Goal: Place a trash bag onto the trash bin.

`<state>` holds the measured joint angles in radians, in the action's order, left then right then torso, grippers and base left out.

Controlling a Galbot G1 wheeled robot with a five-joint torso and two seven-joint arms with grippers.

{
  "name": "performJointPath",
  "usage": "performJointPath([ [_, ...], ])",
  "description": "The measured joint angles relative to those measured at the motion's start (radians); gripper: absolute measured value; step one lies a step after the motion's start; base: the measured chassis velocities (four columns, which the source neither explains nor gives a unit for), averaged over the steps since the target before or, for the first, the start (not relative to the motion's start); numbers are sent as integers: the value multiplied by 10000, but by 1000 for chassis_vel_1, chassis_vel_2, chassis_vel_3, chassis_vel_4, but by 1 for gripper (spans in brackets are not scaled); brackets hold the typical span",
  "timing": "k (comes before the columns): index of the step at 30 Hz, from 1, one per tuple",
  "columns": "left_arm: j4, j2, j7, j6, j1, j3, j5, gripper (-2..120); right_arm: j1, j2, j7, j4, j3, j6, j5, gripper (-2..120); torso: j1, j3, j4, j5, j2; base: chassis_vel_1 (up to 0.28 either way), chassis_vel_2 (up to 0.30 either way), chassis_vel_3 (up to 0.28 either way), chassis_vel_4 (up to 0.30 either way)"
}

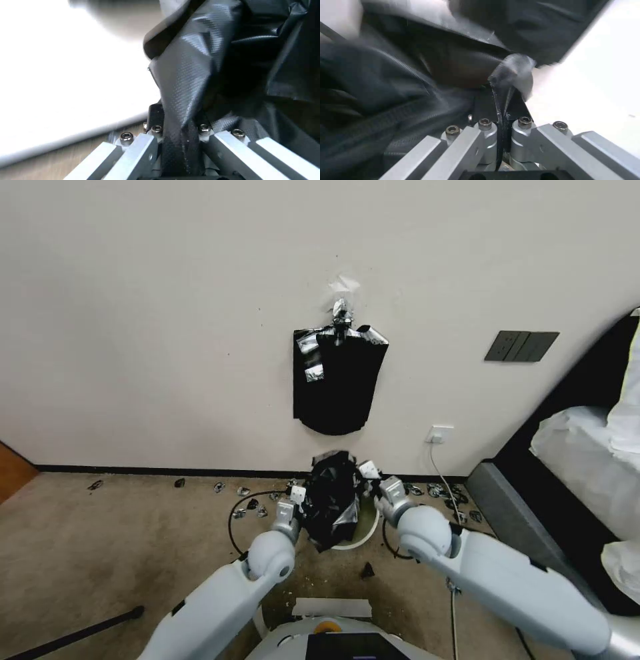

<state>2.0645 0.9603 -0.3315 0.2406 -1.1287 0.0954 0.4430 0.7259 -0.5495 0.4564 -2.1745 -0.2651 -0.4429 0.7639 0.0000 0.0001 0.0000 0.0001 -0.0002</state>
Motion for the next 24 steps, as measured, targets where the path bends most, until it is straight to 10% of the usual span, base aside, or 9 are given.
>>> performJointPath([
  [10,588,-689,1481,-2100,-1449,-1801,126,1,757,2105,-1227,-606,1373,-236,2036,0,0,-1,1,-2,1,0,0,0,0],
  [24,1108,-60,840,-2373,-1986,-2625,3046,1,3048,2690,-3424,-873,2856,571,1441,0,0,-2,1,-2,1,0,0,0,0],
])
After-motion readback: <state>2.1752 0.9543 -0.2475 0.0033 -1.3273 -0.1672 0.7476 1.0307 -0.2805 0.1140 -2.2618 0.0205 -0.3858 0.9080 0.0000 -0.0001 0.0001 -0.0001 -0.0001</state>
